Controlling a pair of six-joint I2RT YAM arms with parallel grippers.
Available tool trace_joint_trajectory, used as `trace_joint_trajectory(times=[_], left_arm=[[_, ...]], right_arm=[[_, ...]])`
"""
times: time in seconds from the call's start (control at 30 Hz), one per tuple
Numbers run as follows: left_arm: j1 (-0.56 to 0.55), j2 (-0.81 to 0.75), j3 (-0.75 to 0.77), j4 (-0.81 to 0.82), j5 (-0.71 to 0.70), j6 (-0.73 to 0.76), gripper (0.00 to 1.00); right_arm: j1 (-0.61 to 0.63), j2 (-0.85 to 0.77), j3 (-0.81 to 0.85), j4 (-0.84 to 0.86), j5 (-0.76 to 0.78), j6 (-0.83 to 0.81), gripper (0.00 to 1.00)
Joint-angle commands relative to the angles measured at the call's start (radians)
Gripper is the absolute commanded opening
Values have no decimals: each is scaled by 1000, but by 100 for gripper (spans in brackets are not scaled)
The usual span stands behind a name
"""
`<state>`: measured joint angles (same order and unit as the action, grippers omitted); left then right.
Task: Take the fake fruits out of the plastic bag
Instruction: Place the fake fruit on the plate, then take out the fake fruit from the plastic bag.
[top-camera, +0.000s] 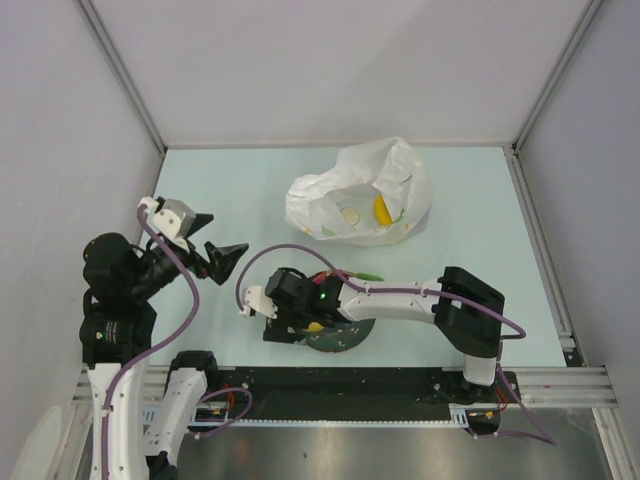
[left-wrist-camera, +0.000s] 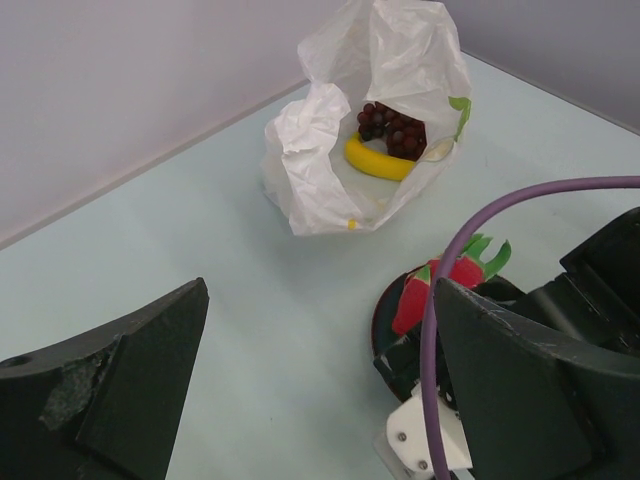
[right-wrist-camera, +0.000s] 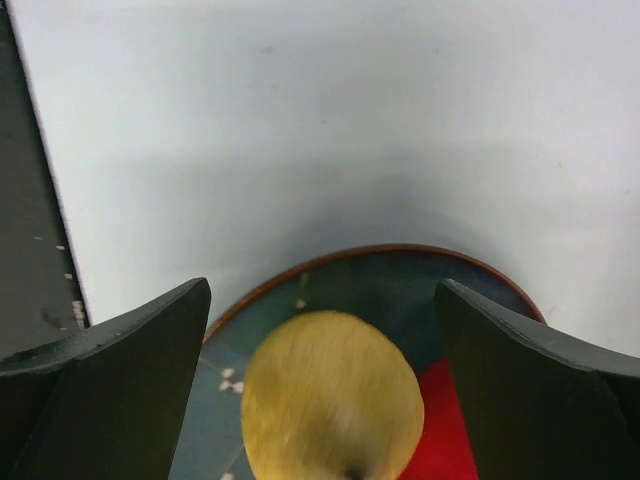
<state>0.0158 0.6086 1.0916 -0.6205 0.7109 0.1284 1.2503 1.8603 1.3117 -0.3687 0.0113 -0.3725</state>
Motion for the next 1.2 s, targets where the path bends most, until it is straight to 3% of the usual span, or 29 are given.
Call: trace_joint_trajectory(times=[0.0, 0.47, 0.6, 0.77, 0.87, 1.0, 1.17], left_arm=[[12, 13, -4, 41, 35, -33, 100], [10, 34, 45, 57, 39, -55, 100], [10, 71, 76, 108, 48, -88, 100], [-5, 192, 108, 240, 44, -212, 100], [-68, 314, 175, 266, -2, -211, 100], [-146, 500, 289, 268, -71, -145, 100], [-292, 753, 586, 15, -90, 66, 100]], right_arm=[[18, -49, 21, 14, -13, 20, 100], [-26, -177, 80, 28, 39, 23, 100], [-95, -254, 112, 2, 50, 34, 100], [-276, -319, 156, -4, 46, 26, 98], [-429, -323, 199, -21, -2, 70, 93], [-594, -303, 225, -24, -145, 127, 76], [-680, -248, 224, -62, -226, 150, 63]])
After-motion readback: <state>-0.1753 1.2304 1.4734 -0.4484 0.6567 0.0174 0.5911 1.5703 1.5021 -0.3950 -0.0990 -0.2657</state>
